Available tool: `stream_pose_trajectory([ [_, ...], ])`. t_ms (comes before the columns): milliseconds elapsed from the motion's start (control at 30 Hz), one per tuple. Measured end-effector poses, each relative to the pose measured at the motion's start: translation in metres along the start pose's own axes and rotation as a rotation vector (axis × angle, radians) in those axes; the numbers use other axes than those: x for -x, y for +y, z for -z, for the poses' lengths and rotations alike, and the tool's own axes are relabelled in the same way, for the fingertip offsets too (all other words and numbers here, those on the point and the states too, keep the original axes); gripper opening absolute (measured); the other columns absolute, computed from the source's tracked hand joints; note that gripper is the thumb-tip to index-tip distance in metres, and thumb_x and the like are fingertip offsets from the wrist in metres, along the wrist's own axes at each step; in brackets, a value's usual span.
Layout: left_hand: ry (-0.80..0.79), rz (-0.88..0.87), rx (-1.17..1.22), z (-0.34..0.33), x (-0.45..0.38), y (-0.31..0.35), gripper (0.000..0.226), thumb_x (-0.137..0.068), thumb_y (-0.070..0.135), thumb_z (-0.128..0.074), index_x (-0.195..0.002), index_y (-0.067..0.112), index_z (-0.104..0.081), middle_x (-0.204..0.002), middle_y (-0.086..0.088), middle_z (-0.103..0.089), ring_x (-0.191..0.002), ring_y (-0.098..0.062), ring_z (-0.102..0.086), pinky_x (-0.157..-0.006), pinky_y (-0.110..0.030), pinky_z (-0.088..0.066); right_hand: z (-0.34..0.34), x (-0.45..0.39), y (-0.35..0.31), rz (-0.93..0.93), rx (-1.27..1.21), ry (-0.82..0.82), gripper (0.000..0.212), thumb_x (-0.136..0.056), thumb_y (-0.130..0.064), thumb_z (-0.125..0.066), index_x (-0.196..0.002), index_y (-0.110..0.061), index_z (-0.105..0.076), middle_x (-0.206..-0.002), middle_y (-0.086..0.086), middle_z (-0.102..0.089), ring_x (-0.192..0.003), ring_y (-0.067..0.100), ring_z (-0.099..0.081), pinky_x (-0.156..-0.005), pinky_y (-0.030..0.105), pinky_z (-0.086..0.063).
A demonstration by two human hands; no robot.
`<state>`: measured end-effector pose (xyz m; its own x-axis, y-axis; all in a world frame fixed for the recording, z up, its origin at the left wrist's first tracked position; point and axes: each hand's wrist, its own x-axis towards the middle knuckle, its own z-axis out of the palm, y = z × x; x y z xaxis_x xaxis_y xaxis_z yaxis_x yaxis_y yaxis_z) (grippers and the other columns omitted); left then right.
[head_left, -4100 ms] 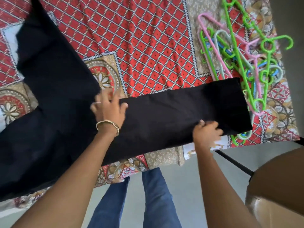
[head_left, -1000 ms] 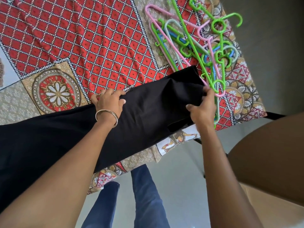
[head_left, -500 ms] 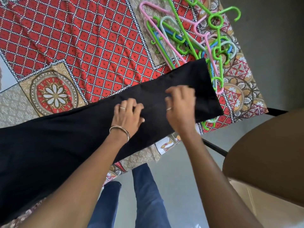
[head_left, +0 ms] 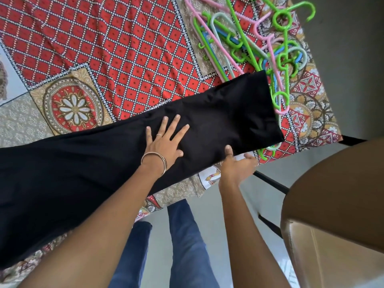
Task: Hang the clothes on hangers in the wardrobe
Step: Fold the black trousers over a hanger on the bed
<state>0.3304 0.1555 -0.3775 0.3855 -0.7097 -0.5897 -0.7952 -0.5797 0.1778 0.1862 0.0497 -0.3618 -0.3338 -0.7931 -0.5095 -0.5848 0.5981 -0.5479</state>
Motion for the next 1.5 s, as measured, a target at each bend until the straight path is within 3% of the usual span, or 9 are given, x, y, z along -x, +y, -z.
stream_pose_trajectory([
  [100,0.408,0.037,-0.048,-0.009,0.017,0.004,0.044,-0.071,0.030,-0.081,-0.110,0.018,-0.063,-0.108,-0.011,-0.056,-0.099,-0.032,-0.057,-0.085,-0.047,-0.046,-0.010,0.003,-0.007,-0.311,-0.182,-0.031,0.084,-0.073,-0.027,-0.084,-0.139,-0.008,-0.034,-0.130,0.012,-0.049,-0.106,0.030,-0.057,-0.090,0.039,-0.049],
  [333,0.177,0.119,0.332,-0.056,0.076,-0.034,0.052,-0.087,0.043,-0.062,-0.134,0.029,-0.048,-0.114,-0.003,-0.048,-0.102,-0.025,-0.048,-0.086,-0.043,-0.040,-0.015,0.014,-0.016,-0.334,-0.415,-0.283,0.028,-0.076,0.004,-0.069,-0.097,-0.009,-0.054,-0.090,0.005,-0.066,-0.063,0.018,-0.059,-0.054,0.025,-0.046],
  [433,0.162,0.203,0.919,-0.048,0.078,-0.046,0.022,-0.087,0.030,-0.065,-0.108,0.021,-0.067,-0.093,-0.004,-0.066,-0.080,-0.018,-0.061,-0.081,-0.038,-0.053,-0.015,0.034,-0.022,-0.032,-0.339,-0.257,0.029,-0.078,-0.003,-0.070,-0.096,-0.018,-0.053,-0.097,0.003,-0.066,-0.090,0.022,-0.064,-0.083,0.034,-0.054],
  [633,0.287,0.609,1.568,-0.035,0.150,-0.135,0.016,-0.096,0.029,-0.054,-0.099,0.020,-0.066,-0.074,-0.001,-0.067,-0.051,-0.009,-0.056,-0.051,-0.024,-0.042,-0.043,0.183,-0.019,0.880,0.004,-0.138,0.031,-0.077,-0.001,-0.059,-0.108,0.000,-0.058,-0.099,0.021,-0.062,-0.098,0.037,-0.056,-0.083,0.029,-0.041],
  [900,0.562,1.027,2.286,-0.101,0.335,-0.322,0.060,-0.088,0.073,-0.025,-0.115,0.032,-0.058,-0.107,0.005,-0.064,-0.096,-0.020,-0.059,-0.087,-0.042,-0.045,-0.110,0.392,0.144,1.635,1.059,-0.971,0.044,-0.078,-0.028,-0.054,-0.120,-0.032,-0.065,-0.109,0.013,-0.066,-0.093,0.029,-0.062,-0.074,0.041,-0.052],
  [1000,0.617,1.116,2.246,-0.131,0.382,-0.368,0.059,-0.085,0.075,-0.030,-0.126,0.038,-0.050,-0.122,0.006,-0.058,-0.111,-0.023,-0.053,-0.097,-0.050,-0.039,-0.135,0.416,0.190,1.629,1.349,-0.979,0.075,-0.060,-0.036,-0.083,-0.131,-0.032,-0.058,-0.123,0.013,-0.060,-0.101,0.030,-0.058,-0.077,0.044,-0.050],
  [1133,0.664,1.217,1.845,-0.141,0.391,-0.386,0.047,-0.077,0.054,-0.069,-0.113,0.025,-0.061,-0.121,-0.002,-0.061,-0.109,-0.027,-0.058,-0.087,-0.048,-0.052,-0.140,0.424,0.193,1.564,1.261,-0.995,0.068,-0.085,-0.015,-0.053,-0.149,-0.022,-0.030,-0.141,0.013,-0.033,-0.124,0.035,-0.035,-0.095,0.049,-0.034],
  [1267,0.528,1.248,1.233,-0.156,0.387,-0.379,0.057,-0.071,0.037,-0.080,-0.114,0.006,-0.060,-0.112,-0.017,-0.065,-0.107,-0.036,-0.058,-0.091,-0.042,-0.048,-0.133,0.406,0.189,1.569,1.179,-0.979,0.045,-0.088,-0.035,-0.051,-0.129,-0.018,-0.056,-0.120,0.009,-0.052,-0.104,0.033,-0.050,-0.077,0.044,-0.041],
  [1500,0.688,1.170,1.754,-0.168,0.417,-0.384,0.037,-0.078,-0.009,-0.063,-0.111,0.008,-0.066,-0.102,-0.008,-0.065,-0.100,-0.030,-0.061,-0.089,-0.037,-0.050,-0.134,0.389,0.176,1.309,1.174,-0.558,0.044,-0.095,-0.047,-0.050,-0.129,-0.020,-0.054,-0.130,0.008,-0.045,-0.119,0.030,-0.035,-0.094,0.050,-0.029],
])
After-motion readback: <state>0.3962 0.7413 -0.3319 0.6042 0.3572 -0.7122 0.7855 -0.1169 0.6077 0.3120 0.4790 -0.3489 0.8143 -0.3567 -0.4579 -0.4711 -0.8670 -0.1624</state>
